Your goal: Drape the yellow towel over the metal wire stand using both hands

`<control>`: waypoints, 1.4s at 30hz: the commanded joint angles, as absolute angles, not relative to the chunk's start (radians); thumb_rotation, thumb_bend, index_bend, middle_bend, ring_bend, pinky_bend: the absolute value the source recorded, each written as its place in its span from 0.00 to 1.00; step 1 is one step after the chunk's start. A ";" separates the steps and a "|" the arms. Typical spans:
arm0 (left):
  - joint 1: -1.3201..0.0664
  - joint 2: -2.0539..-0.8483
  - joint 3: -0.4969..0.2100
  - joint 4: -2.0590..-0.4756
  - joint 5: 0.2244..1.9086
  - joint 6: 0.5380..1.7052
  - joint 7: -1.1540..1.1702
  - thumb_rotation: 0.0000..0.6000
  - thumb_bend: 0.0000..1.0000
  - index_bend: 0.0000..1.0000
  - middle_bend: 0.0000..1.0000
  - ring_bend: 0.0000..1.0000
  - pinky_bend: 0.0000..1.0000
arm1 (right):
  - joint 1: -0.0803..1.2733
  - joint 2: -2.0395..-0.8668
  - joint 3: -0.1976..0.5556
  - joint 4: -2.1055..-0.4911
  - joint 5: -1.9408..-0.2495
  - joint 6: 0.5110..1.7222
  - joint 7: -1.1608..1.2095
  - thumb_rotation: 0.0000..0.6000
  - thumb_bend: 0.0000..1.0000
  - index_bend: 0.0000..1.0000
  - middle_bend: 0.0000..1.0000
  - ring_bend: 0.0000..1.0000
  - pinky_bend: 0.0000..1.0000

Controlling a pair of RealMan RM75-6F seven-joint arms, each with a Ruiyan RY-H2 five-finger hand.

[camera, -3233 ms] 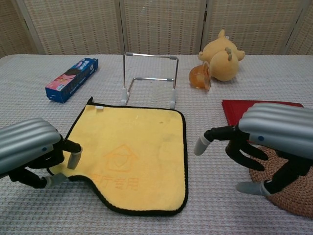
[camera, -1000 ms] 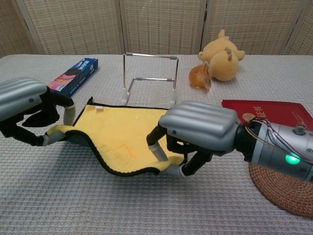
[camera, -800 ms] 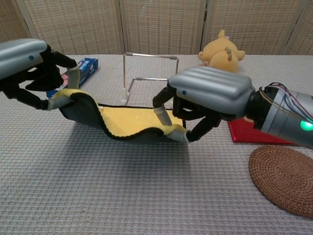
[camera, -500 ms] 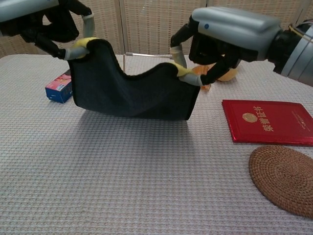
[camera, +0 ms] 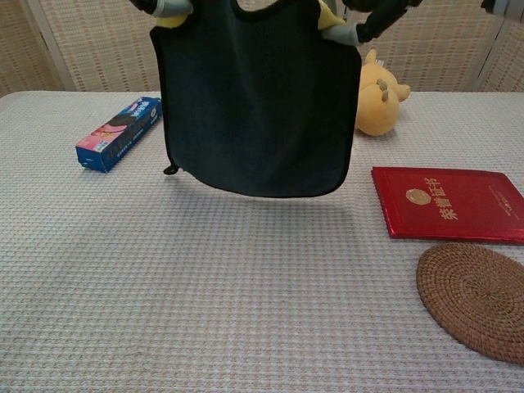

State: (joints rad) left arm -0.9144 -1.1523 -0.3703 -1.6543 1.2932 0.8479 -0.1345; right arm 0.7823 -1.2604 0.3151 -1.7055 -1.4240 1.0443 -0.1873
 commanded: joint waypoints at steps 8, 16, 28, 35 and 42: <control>-1.063 -1.207 -0.396 -1.518 1.030 0.720 0.033 1.00 0.47 0.64 1.00 0.87 1.00 | 0.836 -1.288 0.347 -1.585 -1.315 1.002 -0.237 1.00 0.55 0.70 1.00 1.00 1.00; -1.149 -1.253 -0.364 -1.392 0.846 0.677 0.161 1.00 0.47 0.64 1.00 0.87 1.00 | 0.900 -1.349 0.353 -1.473 -1.255 0.951 -0.262 1.00 0.55 0.70 1.00 1.00 1.00; -1.218 -1.303 -0.339 -1.231 0.670 0.638 0.217 1.00 0.47 0.64 1.00 0.86 1.00 | 0.987 -1.434 0.365 -1.322 -1.232 0.927 -0.277 1.00 0.55 0.70 1.00 1.00 1.00; -1.245 -1.333 -0.336 -1.152 0.599 0.609 0.219 1.00 0.47 0.64 1.00 0.86 1.00 | 1.033 -1.471 0.361 -1.223 -1.239 0.913 -0.290 1.00 0.55 0.70 1.00 1.00 1.00; -1.275 -1.354 -0.334 -1.115 0.561 0.582 0.219 1.00 0.47 0.64 1.00 0.86 1.00 | 1.054 -1.498 0.338 -1.145 -1.247 0.906 -0.306 1.00 0.55 0.70 1.00 1.00 1.00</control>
State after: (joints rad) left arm -1.2703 -1.3501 -0.3329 -1.1196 0.5664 0.5866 0.2205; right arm 1.0492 -1.4901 0.3469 -1.1601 -1.2400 0.9042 -0.2973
